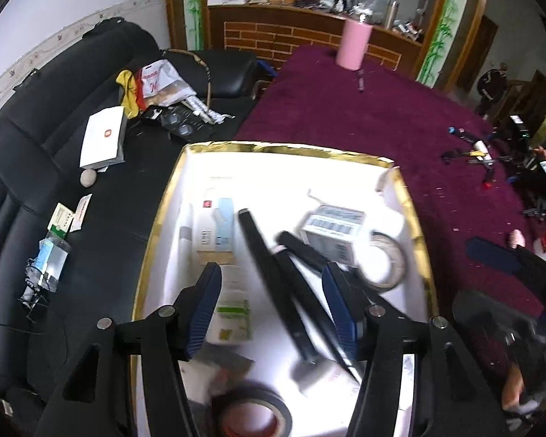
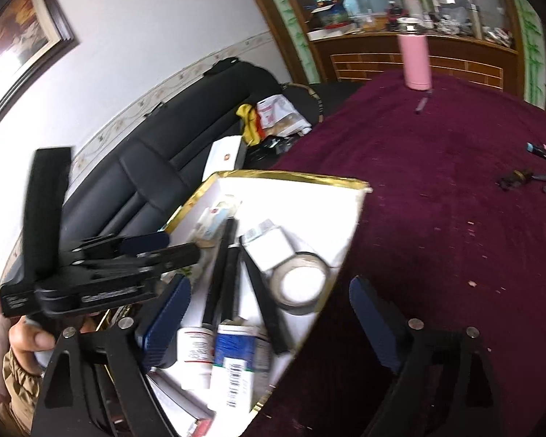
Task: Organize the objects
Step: 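Move both grippers back over the table toward the pink puff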
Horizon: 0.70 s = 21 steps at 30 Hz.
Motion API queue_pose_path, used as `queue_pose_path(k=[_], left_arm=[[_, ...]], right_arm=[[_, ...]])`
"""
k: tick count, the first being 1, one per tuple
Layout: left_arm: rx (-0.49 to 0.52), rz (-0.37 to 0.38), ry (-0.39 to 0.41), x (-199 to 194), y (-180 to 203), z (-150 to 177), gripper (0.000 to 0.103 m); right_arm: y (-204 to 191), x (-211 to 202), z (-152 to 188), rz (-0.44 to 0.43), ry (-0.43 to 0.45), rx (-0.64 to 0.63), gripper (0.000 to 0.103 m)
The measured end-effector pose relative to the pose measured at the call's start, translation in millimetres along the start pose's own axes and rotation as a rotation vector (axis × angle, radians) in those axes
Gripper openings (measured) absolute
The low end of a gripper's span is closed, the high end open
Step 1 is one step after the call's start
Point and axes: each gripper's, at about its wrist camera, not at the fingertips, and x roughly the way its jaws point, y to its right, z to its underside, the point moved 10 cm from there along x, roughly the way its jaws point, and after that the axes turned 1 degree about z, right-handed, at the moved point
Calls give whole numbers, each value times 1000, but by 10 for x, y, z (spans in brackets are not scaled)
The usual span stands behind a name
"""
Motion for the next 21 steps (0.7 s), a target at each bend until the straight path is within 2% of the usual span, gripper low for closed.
queue_pose_path(k=[6,12,21], left_arm=[[47,30,28,-157,311,-32,63],[78,107,4,-166,715,24,64],[137,123,10,-147,1392,144,64]], right_arm=[[348,-205,13,39,29,59,96],[711,-428,54,59,63,113,98],[1259,-799,64,84,110,135,99]])
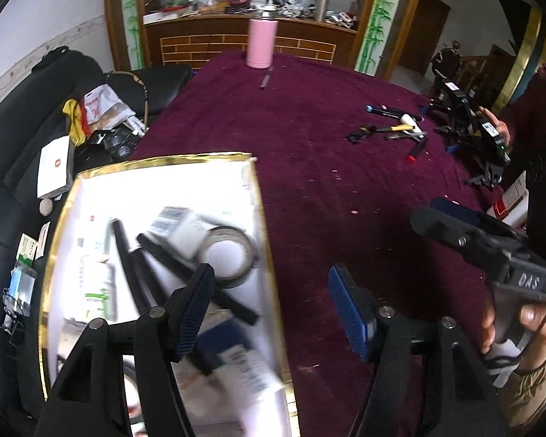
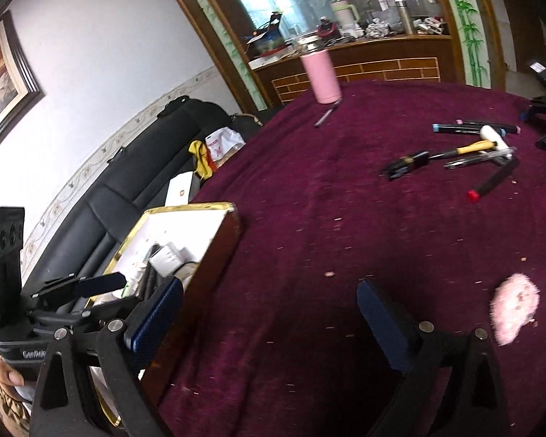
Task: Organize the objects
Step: 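Move both grippers back over the table toward the pink puff, then grasp the pink fluffy puff with the left gripper and lift it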
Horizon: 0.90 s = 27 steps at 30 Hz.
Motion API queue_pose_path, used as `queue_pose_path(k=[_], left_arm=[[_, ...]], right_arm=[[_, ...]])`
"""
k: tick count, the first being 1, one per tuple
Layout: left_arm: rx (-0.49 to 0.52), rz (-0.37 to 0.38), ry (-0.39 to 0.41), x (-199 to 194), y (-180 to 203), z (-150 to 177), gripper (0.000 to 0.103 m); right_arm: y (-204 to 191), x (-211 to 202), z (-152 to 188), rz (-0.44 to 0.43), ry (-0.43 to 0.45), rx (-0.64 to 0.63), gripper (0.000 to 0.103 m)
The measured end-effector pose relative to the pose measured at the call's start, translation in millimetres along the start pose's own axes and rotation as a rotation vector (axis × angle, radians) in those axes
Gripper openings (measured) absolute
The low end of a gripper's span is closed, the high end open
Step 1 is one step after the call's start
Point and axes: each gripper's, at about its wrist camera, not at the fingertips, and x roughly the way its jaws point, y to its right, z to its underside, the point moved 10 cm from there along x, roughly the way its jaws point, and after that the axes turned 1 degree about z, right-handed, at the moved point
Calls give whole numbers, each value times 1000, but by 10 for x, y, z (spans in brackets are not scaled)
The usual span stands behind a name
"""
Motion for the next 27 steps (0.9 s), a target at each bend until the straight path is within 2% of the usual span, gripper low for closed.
queue_pose_path(k=[9,14,19,27], left_arm=[[10,52,3,291,723,13,64],[59,61,-18,507,1120,18,64],[90,67,-22,659,1417,-27,64],[118,89,-55,934,1875,-60,64]], right_arm=[[423,-310,-198,-18,46,4,101],[630,-482,-280,4,78,-15,101],[781,-595,-335,-23,88,34,102],[950,-784,-594,-24,92,9,102]])
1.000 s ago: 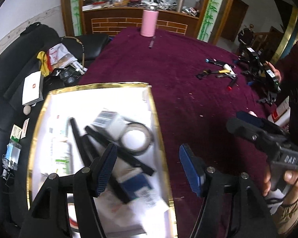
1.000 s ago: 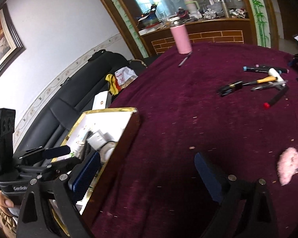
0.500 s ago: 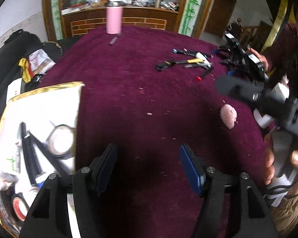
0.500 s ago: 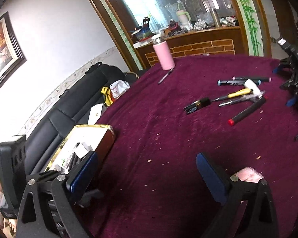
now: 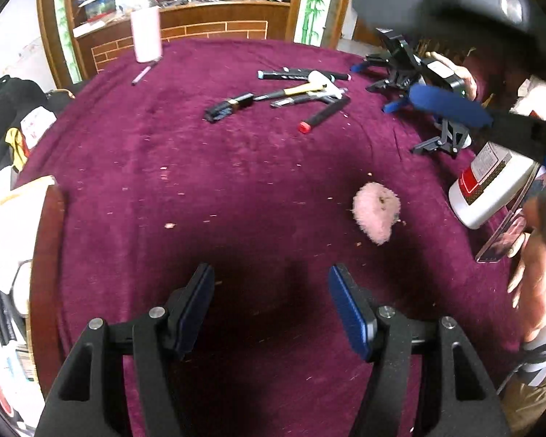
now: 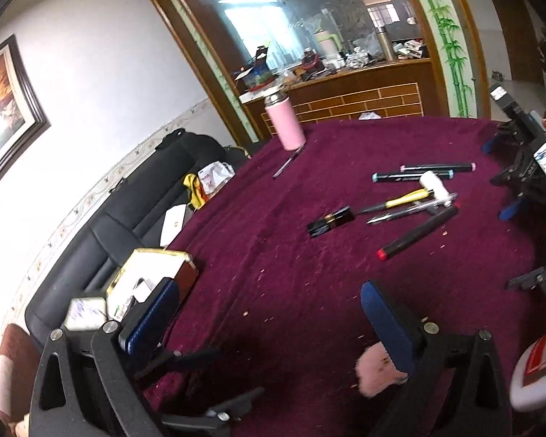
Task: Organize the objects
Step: 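Grasp the pink fluffy puff with the left gripper and lift it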
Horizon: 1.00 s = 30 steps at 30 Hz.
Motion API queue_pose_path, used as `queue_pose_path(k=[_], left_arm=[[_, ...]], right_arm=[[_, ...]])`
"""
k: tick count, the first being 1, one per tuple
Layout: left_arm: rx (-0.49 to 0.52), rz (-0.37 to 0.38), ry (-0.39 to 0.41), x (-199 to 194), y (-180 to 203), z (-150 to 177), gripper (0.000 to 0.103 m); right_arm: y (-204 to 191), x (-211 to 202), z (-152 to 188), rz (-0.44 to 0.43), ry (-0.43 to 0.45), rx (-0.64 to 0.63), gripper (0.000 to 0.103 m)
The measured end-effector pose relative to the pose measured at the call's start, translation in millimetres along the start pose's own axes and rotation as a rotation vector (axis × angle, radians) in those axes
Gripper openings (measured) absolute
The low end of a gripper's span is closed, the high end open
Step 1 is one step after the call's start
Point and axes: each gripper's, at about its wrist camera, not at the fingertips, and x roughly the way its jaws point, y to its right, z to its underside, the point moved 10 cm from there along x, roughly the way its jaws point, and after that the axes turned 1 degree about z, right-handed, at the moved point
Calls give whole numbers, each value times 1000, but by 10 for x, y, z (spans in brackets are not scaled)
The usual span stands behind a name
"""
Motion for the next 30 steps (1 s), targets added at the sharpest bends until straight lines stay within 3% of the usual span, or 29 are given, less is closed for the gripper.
queue_pose_path(k=[4,8,13,30], left_arm=[[7,26,25,84,189,-96,64],[-48,80,42,224,338,-209,64],[-57,79,33,429,467,-214,64],[-90,73,66,527,509,-266,64]], right_arm=[[273,-88,-120,-6,20,82,103],[548,-147,-181,14,39,161,103],[750,-67,-141,24,10,211,103],[799,7,-80,68,-28,160,103]])
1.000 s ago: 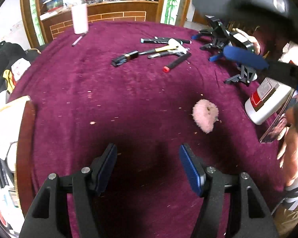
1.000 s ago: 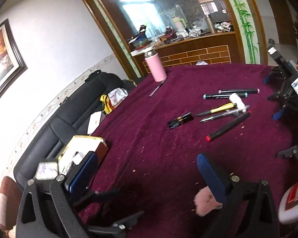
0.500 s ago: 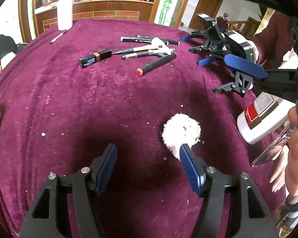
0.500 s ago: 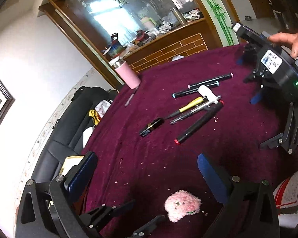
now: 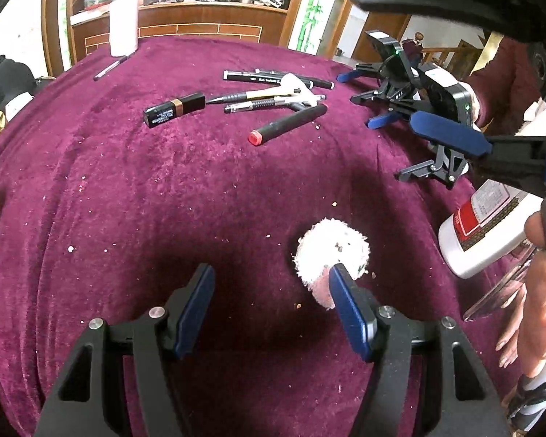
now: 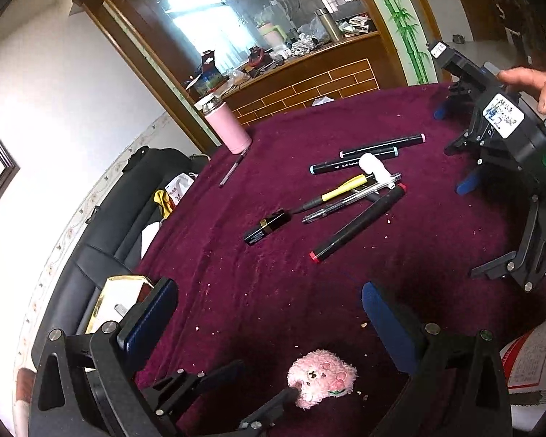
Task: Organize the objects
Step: 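Grasp the pink fluffy puff with the left gripper and lift it, then move the right gripper down toward the red-capped black marker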
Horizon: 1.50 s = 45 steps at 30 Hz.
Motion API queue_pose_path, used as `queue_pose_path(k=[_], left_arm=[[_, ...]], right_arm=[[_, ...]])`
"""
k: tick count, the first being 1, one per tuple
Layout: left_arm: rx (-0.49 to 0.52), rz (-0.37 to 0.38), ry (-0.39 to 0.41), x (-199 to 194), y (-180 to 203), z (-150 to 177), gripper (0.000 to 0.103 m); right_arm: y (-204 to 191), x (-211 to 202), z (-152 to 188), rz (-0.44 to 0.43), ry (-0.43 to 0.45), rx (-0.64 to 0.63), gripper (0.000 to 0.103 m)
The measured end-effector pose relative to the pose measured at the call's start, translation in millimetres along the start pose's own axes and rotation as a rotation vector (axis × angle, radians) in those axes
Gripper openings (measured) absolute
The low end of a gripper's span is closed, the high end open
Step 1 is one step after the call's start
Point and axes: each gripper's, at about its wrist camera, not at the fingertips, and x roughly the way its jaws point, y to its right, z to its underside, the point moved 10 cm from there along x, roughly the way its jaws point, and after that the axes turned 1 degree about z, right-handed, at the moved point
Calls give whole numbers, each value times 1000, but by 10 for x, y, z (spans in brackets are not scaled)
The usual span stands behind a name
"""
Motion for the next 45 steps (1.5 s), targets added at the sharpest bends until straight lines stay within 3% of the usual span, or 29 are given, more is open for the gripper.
queue_pose_path(k=[12,20,27,35,37,38,45], left_arm=[[8,15,53,-299,-99,-18,64],[79,18,51,-318,-110,-10,64],[178,63,-2,-8,155,-27,64],[313,88,-52,355,532,-60,64],[312,68,-62,428,534,-56,53],[317,50,-48,414,527,-65,41],[184,106,-71,177,242,-3,38]], right_arm=[[-212,-103,24,-16,16,-87,103],[-366,-257,16,-157,-12,-75,103],[-281,-456,-124,-88,54,-83,103],[-126,-344,-143,-27,50,-71,103],[-68,-294,-129,-9,42,-64,103],[-45,-280,-126,2,41,-62,103],[-5,-202,-74,25,26,-67,103]])
